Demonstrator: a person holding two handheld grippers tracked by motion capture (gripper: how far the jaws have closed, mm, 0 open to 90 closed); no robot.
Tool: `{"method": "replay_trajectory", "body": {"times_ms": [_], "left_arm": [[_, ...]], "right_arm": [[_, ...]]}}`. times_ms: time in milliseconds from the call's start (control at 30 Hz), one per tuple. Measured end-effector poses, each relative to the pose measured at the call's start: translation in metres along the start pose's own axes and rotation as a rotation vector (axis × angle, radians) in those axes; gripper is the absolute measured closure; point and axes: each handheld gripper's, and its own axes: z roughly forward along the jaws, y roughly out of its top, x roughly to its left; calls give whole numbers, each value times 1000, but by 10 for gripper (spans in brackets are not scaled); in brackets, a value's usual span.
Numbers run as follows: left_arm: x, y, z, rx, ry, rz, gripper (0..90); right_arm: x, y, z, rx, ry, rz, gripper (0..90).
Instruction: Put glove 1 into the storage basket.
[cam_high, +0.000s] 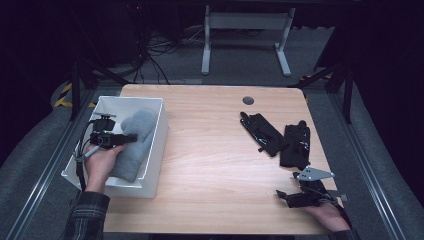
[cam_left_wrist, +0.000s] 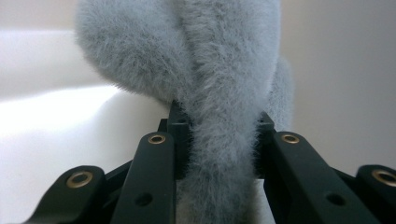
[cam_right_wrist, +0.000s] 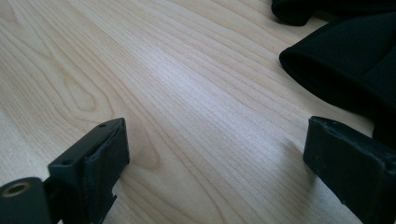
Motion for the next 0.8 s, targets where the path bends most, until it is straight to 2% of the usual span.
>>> {"method": "replay_trajectory", "body": {"times_ms": [100,233,267,300,400,500,600,667,733,800], "left_arm": [[9,-1,11,34,11,-16,707],[21,-3,25,99,72,-31,678],[25,-3,28,110,73,-37,664],[29,-4,29,106,65,-55,646],[30,-4,29,110,89,-54,580],[27,-3,25,102,105,-49,460],[21,0,17,86,135,-18,361],[16,3,11,78,136,-3,324],[12,5,2,39,128,11,316],[7,8,-5,21,136,28,302]], "right_arm": [[0,0,0,0,0,0,74],[0,0,0,0,0,-1,74],[0,0,0,0,0,-1,74],[0,0,0,0,0,-1,74],[0,0,0,0,0,-1,74],[0,0,0,0,0,-1,74],[0,0,0,0,0,-1,74],[0,0,0,0,0,-1,74],[0,0,0,0,0,-1,74],[0,0,0,0,0,-1,74]]}}
